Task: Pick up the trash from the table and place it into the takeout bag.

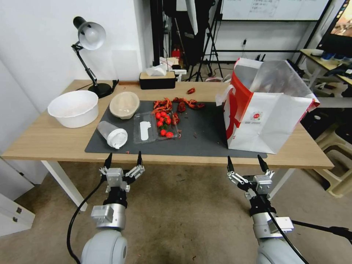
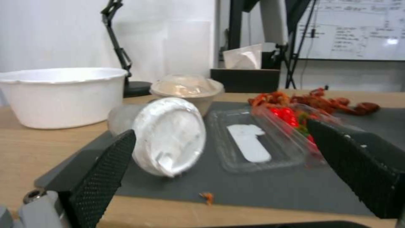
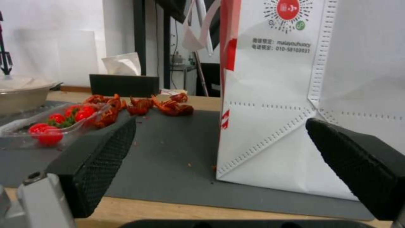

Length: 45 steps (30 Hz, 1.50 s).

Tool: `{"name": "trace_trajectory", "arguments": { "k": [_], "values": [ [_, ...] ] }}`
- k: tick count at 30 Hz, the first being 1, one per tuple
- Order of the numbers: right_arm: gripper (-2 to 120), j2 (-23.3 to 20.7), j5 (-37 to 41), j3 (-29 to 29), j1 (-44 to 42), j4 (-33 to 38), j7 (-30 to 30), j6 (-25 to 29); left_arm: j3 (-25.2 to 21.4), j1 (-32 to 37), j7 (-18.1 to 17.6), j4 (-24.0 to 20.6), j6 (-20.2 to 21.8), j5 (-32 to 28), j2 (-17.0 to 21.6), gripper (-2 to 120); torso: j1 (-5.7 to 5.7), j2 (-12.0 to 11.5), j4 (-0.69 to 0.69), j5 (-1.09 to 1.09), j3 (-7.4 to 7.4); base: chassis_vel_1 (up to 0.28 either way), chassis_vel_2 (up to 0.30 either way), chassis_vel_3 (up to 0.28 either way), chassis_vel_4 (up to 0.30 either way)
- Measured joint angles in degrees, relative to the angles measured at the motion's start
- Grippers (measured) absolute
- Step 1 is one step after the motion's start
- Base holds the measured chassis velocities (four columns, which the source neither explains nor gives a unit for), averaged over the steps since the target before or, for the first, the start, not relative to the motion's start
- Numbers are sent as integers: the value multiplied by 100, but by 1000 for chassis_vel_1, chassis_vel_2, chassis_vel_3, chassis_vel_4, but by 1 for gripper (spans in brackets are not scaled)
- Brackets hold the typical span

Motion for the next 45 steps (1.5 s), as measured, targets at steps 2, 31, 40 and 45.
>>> {"name": "trace_trajectory", "arguments": {
  "k": [2, 31, 40, 45],
  "values": [
    [100, 10, -2, -13, 13, 0, -3, -10, -3, -133, -96, 2, 151, -76, 57, 100, 0, 0, -2, -1, 0, 0, 0, 0, 0],
    [100, 187, -198, -128, 151, 144, -15, -245, -59, -1626, -331, 1233, 889, -829, 1503, 100, 1, 0, -2, 0, 0, 0, 0, 0, 0],
    [100, 216, -227, -120, 148, 117, -13, -245, 28, -1847, -427, 1442, 969, -791, 1503, 100, 0, 0, -2, 0, 0, 0, 0, 0, 0],
    [100, 231, -252, -133, 151, 103, -16, -245, 21, -1944, -528, 1593, 981, -665, 1496, 100, 0, 0, -2, 0, 0, 0, 0, 0, 0]
  ]
}}
